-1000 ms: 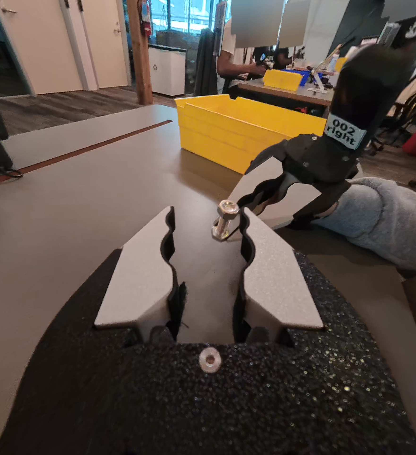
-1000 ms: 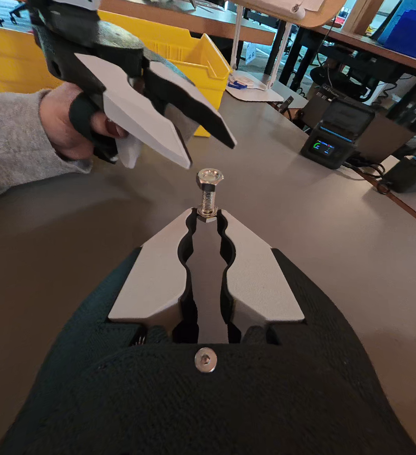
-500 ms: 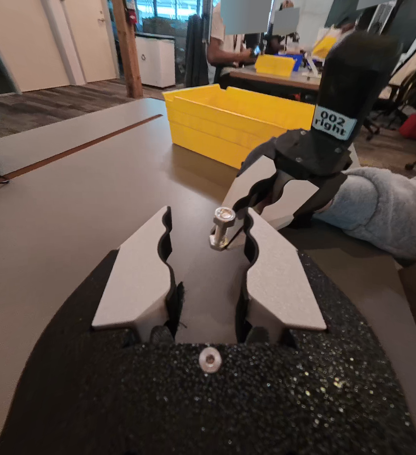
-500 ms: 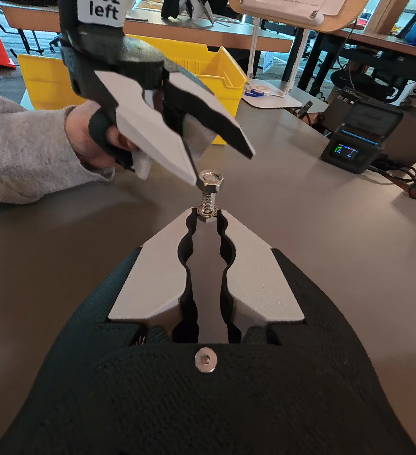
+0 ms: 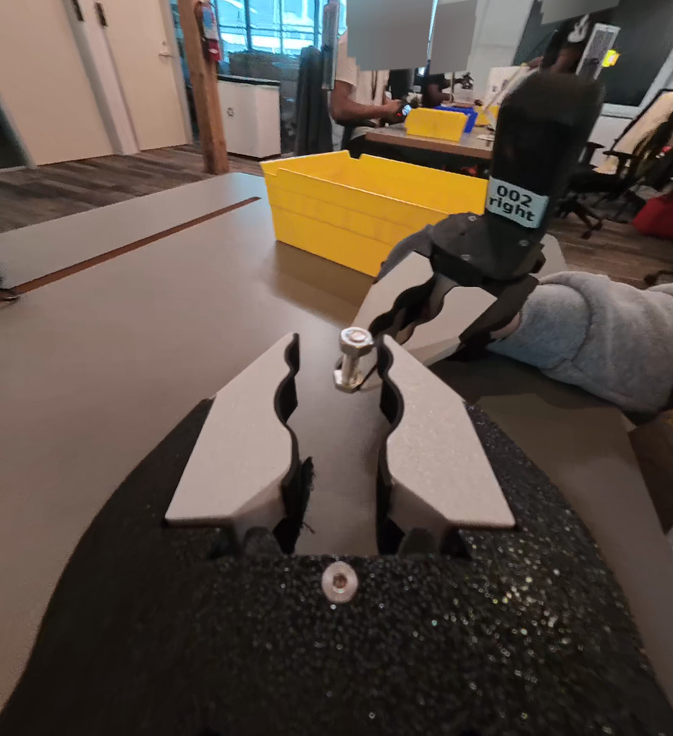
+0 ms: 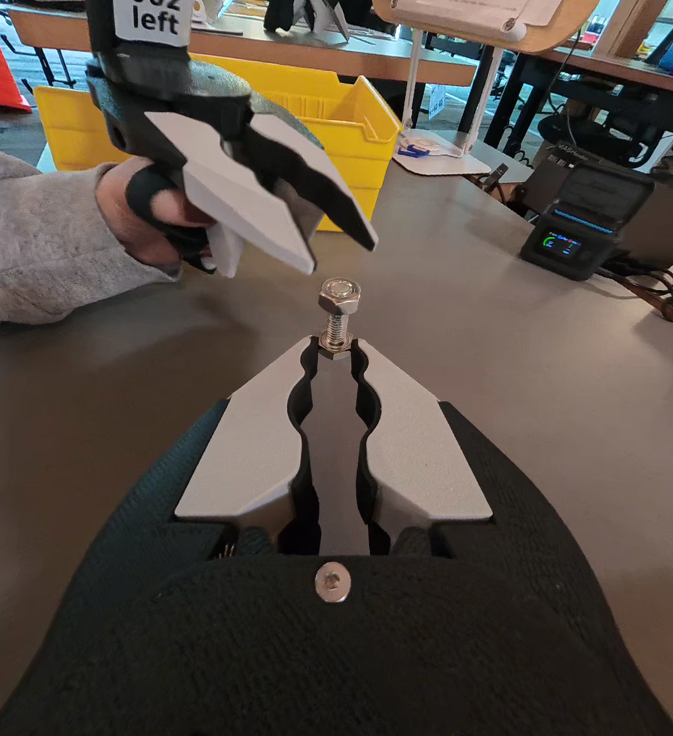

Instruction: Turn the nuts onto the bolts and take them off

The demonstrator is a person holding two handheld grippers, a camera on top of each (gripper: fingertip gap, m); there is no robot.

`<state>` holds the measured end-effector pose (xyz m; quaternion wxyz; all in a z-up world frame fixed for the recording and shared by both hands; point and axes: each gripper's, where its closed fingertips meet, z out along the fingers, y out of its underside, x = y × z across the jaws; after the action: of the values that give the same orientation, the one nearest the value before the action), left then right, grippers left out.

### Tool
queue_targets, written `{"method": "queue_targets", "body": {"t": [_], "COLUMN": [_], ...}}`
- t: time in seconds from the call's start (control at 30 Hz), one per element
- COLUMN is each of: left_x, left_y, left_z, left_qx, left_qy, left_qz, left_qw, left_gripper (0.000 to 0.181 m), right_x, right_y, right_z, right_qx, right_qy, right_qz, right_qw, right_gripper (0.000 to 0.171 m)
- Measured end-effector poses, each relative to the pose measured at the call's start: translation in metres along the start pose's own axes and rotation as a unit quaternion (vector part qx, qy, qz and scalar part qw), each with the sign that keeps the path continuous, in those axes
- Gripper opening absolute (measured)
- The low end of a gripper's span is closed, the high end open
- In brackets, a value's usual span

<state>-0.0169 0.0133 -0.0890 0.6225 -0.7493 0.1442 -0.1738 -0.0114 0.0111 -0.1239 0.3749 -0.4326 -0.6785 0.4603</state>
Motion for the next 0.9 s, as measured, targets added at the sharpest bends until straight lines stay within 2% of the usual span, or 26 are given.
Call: {"method": "queue_targets", "body": {"t": [0.1,0.23,0.37,0.4,0.43,0.53,0.63,0.77,0.9], "left_x": [0.005,-0.001,-0.016,-0.023,-0.028,-0.022,-0.005,-0.002,-0.019], "left_y": [0.003,0.001,0.005,0.006,0.005,-0.004,0.002,0.006,0.007], "left_z": [0.011,0.015,-0.001,-0.007,-0.012,-0.013,0.004,0.013,-0.006], "left_qx": [-0.011,-0.010,-0.013,-0.014,-0.011,0.017,-0.003,-0.022,-0.017], "left_qy": [-0.001,-0.032,-0.058,-0.074,-0.087,-0.059,-0.019,-0.024,-0.052], "left_qz": [0.010,0.017,0.003,0.002,0.003,-0.009,-0.005,0.014,-0.001], "left_qw": [1.000,0.999,0.998,0.997,0.996,0.998,1.000,0.999,0.999], "left_gripper": [0.044,0.040,0.045,0.039,0.040,0.046,0.055,0.052,0.051], "right_x": [-0.001,-0.003,0.001,0.002,0.003,0.002,-0.003,-0.005,-0.001], "right_y": [-0.001,-0.002,0.000,0.000,0.000,0.000,-0.001,-0.001,-0.003], "right_z": [0.000,0.001,0.000,-0.001,-0.001,-0.001,0.002,0.003,-0.001], "right_qx": [0.002,0.005,0.003,0.003,0.004,0.004,0.003,0.006,0.012], "right_qy": [-0.001,-0.004,0.000,0.002,0.002,0.001,-0.006,-0.012,-0.006], "right_qz": [-0.001,-0.002,0.003,0.006,0.007,0.005,0.001,0.001,0.006], "right_qw": [1.000,1.000,1.000,1.000,1.000,1.000,1.000,1.000,1.000], "right_gripper": [0.015,0.015,0.015,0.015,0.015,0.015,0.015,0.015,0.015]}}
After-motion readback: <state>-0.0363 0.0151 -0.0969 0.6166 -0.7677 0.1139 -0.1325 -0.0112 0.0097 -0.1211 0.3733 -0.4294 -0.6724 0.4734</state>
